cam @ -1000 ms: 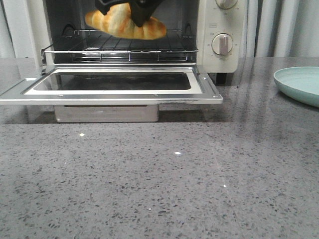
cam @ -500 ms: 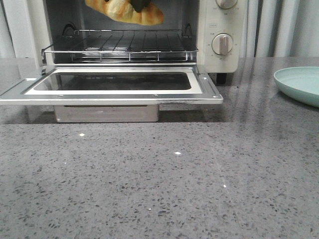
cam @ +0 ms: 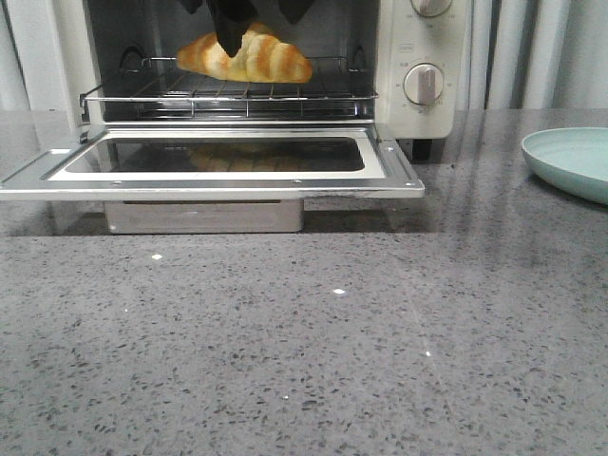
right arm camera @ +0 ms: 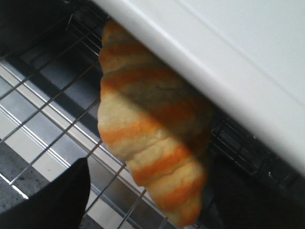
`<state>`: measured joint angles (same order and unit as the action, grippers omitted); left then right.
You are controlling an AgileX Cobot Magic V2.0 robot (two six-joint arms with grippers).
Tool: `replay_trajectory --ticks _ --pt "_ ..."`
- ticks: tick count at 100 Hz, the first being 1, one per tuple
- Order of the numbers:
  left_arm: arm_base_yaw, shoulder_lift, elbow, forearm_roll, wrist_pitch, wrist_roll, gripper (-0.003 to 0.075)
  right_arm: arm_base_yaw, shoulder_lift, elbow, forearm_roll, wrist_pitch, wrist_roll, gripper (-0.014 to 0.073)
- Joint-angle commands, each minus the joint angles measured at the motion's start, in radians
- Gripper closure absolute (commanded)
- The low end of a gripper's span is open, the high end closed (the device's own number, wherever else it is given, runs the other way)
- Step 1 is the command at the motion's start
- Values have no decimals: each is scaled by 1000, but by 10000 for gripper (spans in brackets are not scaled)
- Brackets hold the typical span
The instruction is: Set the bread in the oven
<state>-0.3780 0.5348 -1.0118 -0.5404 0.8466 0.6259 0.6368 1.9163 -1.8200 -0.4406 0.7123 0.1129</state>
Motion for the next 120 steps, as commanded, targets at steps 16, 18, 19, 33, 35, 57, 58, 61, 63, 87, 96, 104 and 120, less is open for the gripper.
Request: replay_trajectory --ticks 16,18,19,33,35,57,58,61,63,87,96,104,120 --pt "1 5 -30 -38 -90 -8 742 39 -117 -33 14 -30 5 94" --pt "1 5 -30 -38 -92 -8 742 48 -123 -33 14 -30 5 95" --pt "1 5 -30 -38 -92 -8 742 53 -127 -33 14 -30 5 96" --pt "1 3 -30 -17 -102 -12 742 113 -173 -31 14 15 5 165" --pt "1 3 -29 -7 -104 -21 742 121 -179 -31 14 27 5 183" --pt "1 -95 92 252 -233 -293 742 157 -325 90 14 88 7 660" --pt "1 -106 98 271 -238 -303 742 157 -333 100 14 80 7 657" --pt "1 -130 134 308 -260 -351 742 157 -383 140 14 62 7 643" --pt "1 -149 148 333 -275 -380 742 157 -416 172 14 48 7 639" --pt "1 -328 380 411 -446 -532 742 157 -901 636 3 -126 57 641" --pt "1 -349 437 411 -479 -532 742 157 -1100 791 -14 -164 57 641" --pt "1 -351 468 411 -496 -532 742 146 -1261 918 -54 -184 99 641" --pt "1 -351 495 411 -519 -532 742 104 -1533 1068 -199 -170 239 641"
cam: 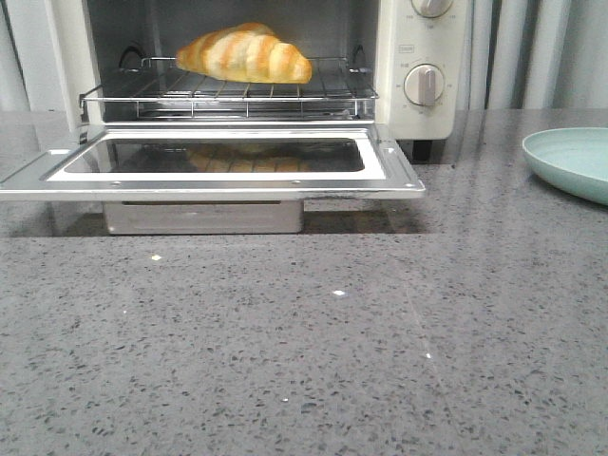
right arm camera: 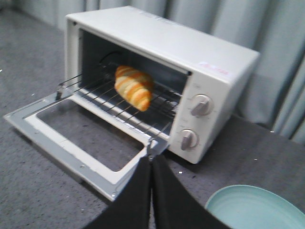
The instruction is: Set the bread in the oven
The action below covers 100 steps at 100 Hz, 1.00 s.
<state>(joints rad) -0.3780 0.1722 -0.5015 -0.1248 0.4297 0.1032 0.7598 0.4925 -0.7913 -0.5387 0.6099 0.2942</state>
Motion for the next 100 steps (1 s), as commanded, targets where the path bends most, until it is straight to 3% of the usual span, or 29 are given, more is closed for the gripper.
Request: replay_trajectory --ticks 1,25,100 --pt "1 11 -15 -4 -103 -10 742 -22 -118 43 -105 -67 58 641" --pt "1 11 -15 -16 -102 -10 742 -24 -244 86 -142 -32 58 641" --pt "1 11 -15 -22 -102 -10 742 -24 -245 86 -135 -35 58 641"
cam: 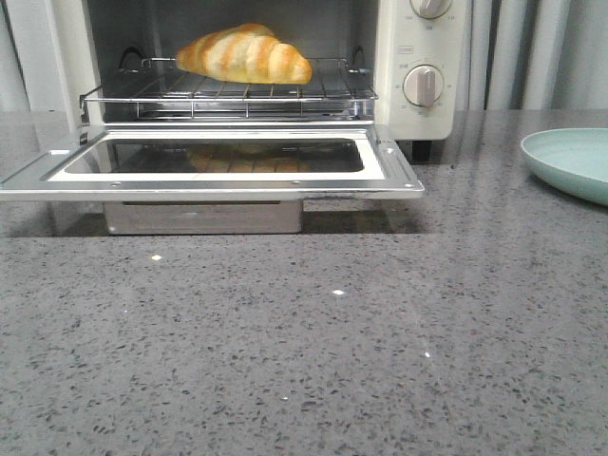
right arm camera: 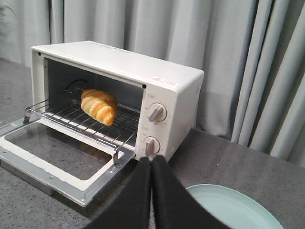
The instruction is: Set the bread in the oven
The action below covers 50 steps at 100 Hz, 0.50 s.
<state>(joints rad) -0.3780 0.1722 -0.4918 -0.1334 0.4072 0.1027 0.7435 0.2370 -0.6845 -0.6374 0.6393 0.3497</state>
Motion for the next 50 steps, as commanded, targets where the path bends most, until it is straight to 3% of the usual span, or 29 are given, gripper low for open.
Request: replay_trajectory --ticks 1,25,41,50 --pt "1 11 -25 -13 -80 -9 741 -7 11 -21 -37 -64 2 641" --pt "6 5 -7 124 -89 -2 742 -7 11 -21 -37 -64 2 641" --pt "87 -22 154 204 -329 0 741 -7 11 -21 -37 -64 2 641" --pt "144 -50 247 204 -389 0 742 -7 11 -21 -37 -64 2 641"
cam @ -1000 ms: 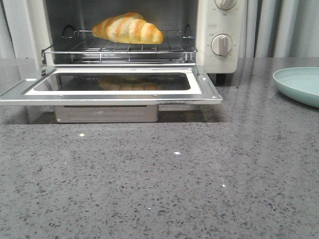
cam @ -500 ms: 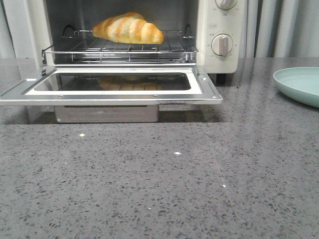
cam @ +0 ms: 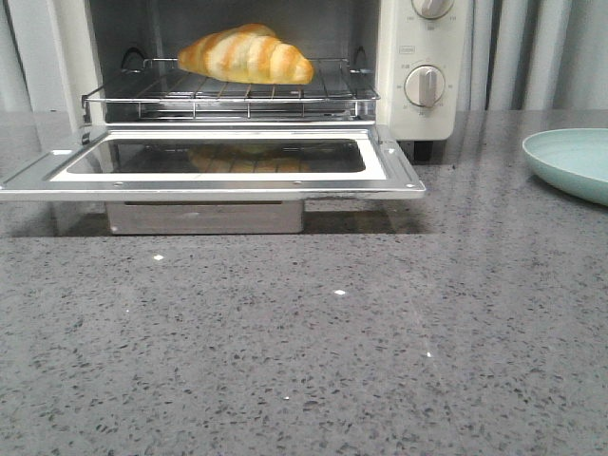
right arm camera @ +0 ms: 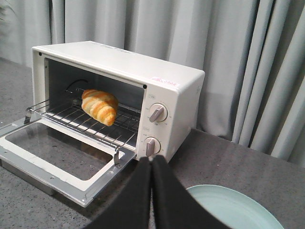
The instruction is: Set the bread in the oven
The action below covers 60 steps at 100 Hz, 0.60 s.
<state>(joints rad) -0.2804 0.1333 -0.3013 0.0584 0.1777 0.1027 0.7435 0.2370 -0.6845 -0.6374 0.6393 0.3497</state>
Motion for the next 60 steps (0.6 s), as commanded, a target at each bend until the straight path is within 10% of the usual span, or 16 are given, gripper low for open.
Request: replay_trajectory --ticks 1,60 --pt "55 -13 70 10 -160 0 741 -7 11 -21 -37 -64 2 641" --pt "166 -162 310 -68 17 0 741 -7 11 -21 -37 -62 2 641"
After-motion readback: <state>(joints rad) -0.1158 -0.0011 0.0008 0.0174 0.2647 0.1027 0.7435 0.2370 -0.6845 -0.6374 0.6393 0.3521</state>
